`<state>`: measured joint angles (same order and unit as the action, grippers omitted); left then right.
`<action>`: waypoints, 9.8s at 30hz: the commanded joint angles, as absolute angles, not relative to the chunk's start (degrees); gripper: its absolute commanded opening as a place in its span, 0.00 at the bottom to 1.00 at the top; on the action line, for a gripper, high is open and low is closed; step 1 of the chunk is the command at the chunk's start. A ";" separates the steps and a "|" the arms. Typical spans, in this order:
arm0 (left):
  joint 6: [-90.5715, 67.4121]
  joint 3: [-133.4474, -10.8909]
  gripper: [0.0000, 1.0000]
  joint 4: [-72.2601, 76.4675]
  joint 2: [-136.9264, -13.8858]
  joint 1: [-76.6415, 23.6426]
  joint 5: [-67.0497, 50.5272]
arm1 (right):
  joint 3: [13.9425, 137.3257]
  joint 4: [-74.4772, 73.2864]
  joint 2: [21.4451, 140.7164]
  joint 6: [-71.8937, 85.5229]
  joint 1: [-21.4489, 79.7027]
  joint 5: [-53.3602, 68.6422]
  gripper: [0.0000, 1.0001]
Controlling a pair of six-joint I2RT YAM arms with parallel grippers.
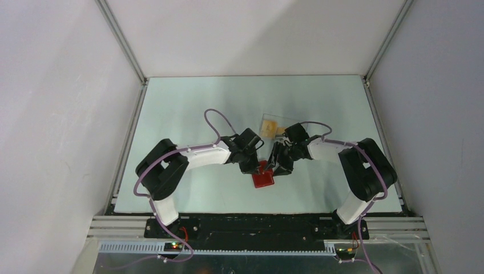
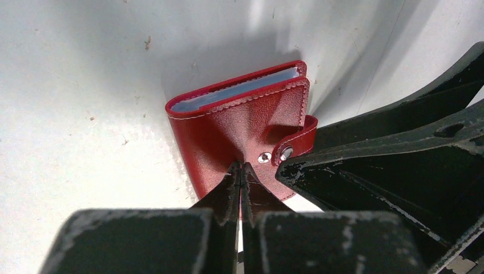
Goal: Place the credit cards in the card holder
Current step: Close the card holder at the center of the board.
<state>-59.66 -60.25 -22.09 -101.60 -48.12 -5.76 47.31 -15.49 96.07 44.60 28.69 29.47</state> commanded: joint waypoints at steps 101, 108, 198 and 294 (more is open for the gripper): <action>-57.00 -52.10 0.00 -10.80 -101.87 -44.56 -11.72 | 48.16 -10.95 98.52 41.83 26.93 34.99 0.35; -56.78 -52.87 0.00 -12.31 -103.08 -44.63 -10.75 | 48.14 -10.98 99.08 39.89 27.17 35.54 0.35; -55.11 -55.23 0.00 -11.92 -102.10 -45.58 -11.42 | 55.62 -20.39 105.56 38.80 32.67 24.59 0.41; -48.65 -52.85 0.66 -22.78 -95.34 -43.31 -8.46 | 58.15 -21.72 111.04 39.38 36.49 22.23 0.34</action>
